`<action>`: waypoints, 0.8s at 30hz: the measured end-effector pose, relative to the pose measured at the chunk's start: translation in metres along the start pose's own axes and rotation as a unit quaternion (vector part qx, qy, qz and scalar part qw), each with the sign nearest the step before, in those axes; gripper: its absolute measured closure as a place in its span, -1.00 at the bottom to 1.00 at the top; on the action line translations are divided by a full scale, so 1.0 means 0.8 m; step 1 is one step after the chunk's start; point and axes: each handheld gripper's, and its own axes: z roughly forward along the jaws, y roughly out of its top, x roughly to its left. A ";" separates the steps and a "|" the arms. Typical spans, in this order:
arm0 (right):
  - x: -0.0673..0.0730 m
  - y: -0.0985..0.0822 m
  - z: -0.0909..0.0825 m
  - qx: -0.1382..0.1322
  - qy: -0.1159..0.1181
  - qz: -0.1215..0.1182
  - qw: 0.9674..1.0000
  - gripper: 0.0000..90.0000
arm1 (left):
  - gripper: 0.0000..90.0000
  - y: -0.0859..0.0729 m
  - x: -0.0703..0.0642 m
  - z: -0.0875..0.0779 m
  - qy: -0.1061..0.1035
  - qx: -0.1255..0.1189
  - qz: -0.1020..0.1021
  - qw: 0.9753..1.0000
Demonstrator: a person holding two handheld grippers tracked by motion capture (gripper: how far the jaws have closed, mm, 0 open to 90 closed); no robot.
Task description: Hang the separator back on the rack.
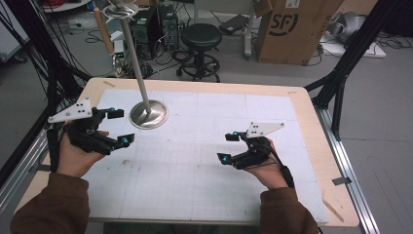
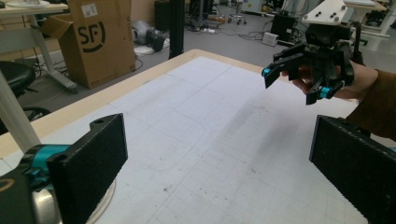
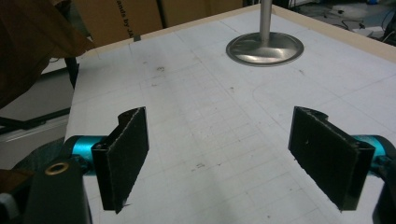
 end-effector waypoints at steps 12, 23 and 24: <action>-0.002 -0.003 -0.002 0.004 -0.006 0.005 1.000 -0.58 | -0.90 -0.029 -0.006 0.003 -0.006 0.001 -0.010 1.000; -0.008 -0.012 -0.001 0.012 -0.012 0.015 1.000 -0.59 | -0.90 -0.056 -0.003 0.011 -0.006 0.018 -0.025 0.999; -0.008 -0.012 -0.002 0.012 -0.013 0.015 1.000 -0.59 | -0.90 -0.057 -0.002 0.012 -0.003 0.020 -0.024 1.000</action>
